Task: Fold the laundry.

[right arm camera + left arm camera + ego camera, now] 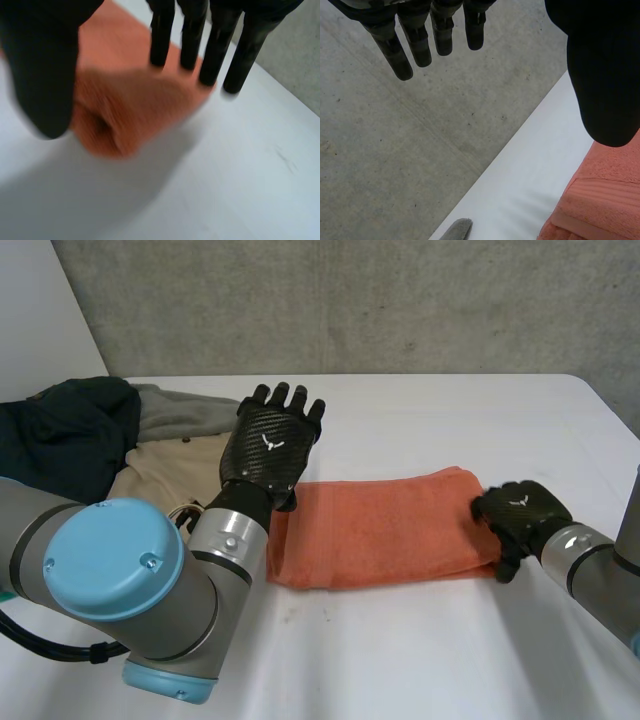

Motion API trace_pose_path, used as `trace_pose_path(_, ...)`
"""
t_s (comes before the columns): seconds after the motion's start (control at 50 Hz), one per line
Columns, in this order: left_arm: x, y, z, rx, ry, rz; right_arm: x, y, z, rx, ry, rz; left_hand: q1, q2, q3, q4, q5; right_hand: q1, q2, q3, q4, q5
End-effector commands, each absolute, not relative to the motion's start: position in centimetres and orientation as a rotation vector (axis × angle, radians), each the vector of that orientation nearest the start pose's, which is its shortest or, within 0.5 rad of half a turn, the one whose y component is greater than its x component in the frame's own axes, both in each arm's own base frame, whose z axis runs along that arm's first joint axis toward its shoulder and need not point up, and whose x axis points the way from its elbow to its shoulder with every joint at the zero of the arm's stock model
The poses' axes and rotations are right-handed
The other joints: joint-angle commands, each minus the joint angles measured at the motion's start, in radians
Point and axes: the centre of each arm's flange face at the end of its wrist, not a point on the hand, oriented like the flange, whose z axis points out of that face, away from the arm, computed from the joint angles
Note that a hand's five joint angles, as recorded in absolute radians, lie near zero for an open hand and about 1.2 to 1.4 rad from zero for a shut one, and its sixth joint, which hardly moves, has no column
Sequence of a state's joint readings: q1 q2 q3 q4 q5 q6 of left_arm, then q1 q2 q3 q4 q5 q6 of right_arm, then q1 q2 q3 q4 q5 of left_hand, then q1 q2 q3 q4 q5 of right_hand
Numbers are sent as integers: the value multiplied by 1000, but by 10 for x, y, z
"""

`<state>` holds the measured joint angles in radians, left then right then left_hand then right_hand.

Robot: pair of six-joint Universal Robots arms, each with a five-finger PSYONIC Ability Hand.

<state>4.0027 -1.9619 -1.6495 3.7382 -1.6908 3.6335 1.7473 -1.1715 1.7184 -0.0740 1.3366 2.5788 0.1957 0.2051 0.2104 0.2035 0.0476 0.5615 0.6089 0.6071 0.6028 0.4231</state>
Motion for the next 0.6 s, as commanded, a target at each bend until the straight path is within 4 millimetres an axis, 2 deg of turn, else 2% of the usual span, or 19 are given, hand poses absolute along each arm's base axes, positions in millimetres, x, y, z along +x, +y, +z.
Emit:
trace_pose_path(0.02, -338, -213, 206, 1085, 1847, -2402, 204, -314, 139, -1293, 2362, -1842, -21, -31, -36, -29, -48, 835, 787, 789, 793, 799)
trace_pose_path(0.08, -336, -212, 207, 1083, 1850, -2397, 207, -323, 149, -1300, 2343, -1925, -21, -31, -36, -29, -48, 835, 787, 789, 793, 799)
trace_pose_path(0.14, -333, -211, 212, 1066, 1842, -2405, 231, -317, 164, -1337, 2238, -1994, -21, -31, -36, -29, -48, 835, 787, 789, 793, 799)
trace_pose_path(0.16, -331, -212, 215, 1056, 1836, -2410, 241, -312, 168, -1358, 2191, -2008, -21, -31, -36, -29, -48, 835, 787, 789, 793, 799)
trace_pose_path(0.18, -327, -214, 219, 1033, 1828, -2414, 265, -299, 177, -1402, 2080, -2031, -21, -31, -36, -29, -48, 835, 787, 789, 793, 799)
trace_pose_path(0.24, -321, -218, 225, 992, 1823, -2417, 299, -276, 189, -1462, 1904, -2054, -21, -31, -36, -29, -48, 835, 787, 789, 793, 799)
trace_pose_path(0.26, -315, -222, 228, 962, 1820, -2416, 321, -256, 193, -1503, 1774, -2048, -21, -31, -36, -29, -48, 835, 787, 789, 793, 799)
trace_pose_path(0.32, -308, -228, 232, 926, 1813, -2415, 348, -227, 191, -1559, 1585, -2011, -21, -31, -36, -29, -48, 835, 787, 789, 793, 799)
trace_pose_path(0.34, -304, -231, 233, 906, 1810, -2409, 363, -207, 187, -1594, 1468, -1969, -20, -30, -35, -28, -47, 835, 787, 789, 793, 799)
trace_pose_path(0.36, -303, -232, 234, 901, 1810, -2406, 369, -199, 183, -1612, 1420, -1940, -20, -30, -35, -28, -47, 835, 787, 789, 793, 799)
trace_pose_path(0.4, -301, -233, 233, 896, 1813, -2400, 379, -187, 171, -1634, 1370, -1880, -20, -30, -35, -28, -47, 835, 787, 789, 793, 799)
trace_pose_path(0.42, -299, -235, 232, 883, 1818, -2390, 386, -178, 158, -1654, 1340, -1814, -20, -30, -35, -28, -47, 835, 787, 789, 793, 799)
trace_pose_path(0.48, -295, -238, 231, 856, 1824, -2379, 393, -174, 148, -1637, 1344, -1764, -17, -27, -32, -25, -44, 835, 787, 789, 793, 799)
trace_pose_path(0.5, -293, -240, 231, 842, 1830, -2370, 396, -179, 149, -1592, 1368, -1757, -17, -27, -32, -25, -44, 835, 787, 789, 793, 799)
trace_pose_path(0.52, -293, -240, 231, 840, 1830, -2369, 397, -181, 151, -1560, 1386, -1757, -20, -30, -35, -28, -47, 717, 669, 671, 675, 680)
trace_pose_path(0.54, -293, -240, 230, 838, 1833, -2367, 397, -185, 154, -1522, 1410, -1758, -17, -27, -32, -25, -44, 399, 351, 353, 357, 362)
trace_pose_path(0.58, -294, -239, 230, 844, 1833, -2370, 396, -192, 163, -1392, 1505, -1770, -20, -30, -35, -28, -47, -387, -434, -433, -428, -423)
trace_pose_path(0.6, -294, -239, 231, 844, 1831, -2372, 394, -194, 167, -1342, 1541, -1775, -20, -30, -35, -28, -47, -387, -434, -433, -428, -423)
